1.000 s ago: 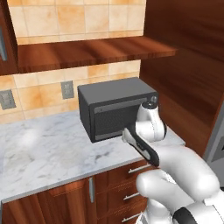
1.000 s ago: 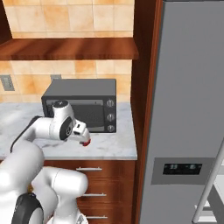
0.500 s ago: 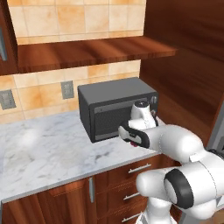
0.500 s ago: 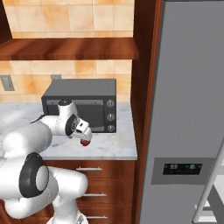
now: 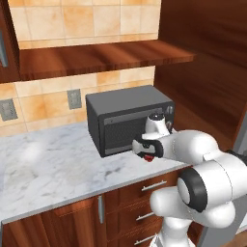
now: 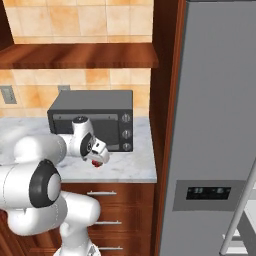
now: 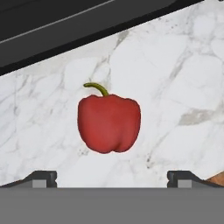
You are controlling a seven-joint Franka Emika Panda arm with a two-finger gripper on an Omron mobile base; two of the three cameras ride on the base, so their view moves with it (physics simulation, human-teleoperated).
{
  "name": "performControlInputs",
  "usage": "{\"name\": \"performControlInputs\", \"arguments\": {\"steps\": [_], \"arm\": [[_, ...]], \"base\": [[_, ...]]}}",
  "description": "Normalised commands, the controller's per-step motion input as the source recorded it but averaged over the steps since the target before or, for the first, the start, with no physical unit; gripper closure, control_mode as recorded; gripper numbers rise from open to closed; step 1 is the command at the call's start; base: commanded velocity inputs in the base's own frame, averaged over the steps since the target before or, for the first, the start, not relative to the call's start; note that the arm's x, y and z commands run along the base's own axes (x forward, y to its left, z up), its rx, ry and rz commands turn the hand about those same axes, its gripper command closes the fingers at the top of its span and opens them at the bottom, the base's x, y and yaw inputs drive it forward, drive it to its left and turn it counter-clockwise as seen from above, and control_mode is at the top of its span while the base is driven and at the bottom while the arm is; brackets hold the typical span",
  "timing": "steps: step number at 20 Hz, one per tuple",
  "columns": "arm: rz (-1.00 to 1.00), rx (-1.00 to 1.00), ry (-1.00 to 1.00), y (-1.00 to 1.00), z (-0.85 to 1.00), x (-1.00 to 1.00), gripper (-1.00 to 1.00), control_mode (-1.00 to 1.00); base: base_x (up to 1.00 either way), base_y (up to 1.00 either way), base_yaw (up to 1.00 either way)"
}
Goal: Place the avocado and bell pepper inside the fridge drawer. Close the drawer after placing the vegetables.
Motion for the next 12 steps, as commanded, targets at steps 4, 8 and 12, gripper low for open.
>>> {"name": "performControlInputs", "arguments": {"steps": [4,8,12], "arm": [[0.0,0.0,0.0,-0.01,-0.11,0.2,-1.0,-1.0],[0.0,0.0,0.0,0.0,-0.07,0.18,-1.0,-1.0],[0.0,0.0,0.0,0.0,-0.03,0.25,-1.0,-1.0]], "base": [[0.0,0.0,0.0],[0.0,0.0,0.0],[0.0,0.0,0.0]]}}
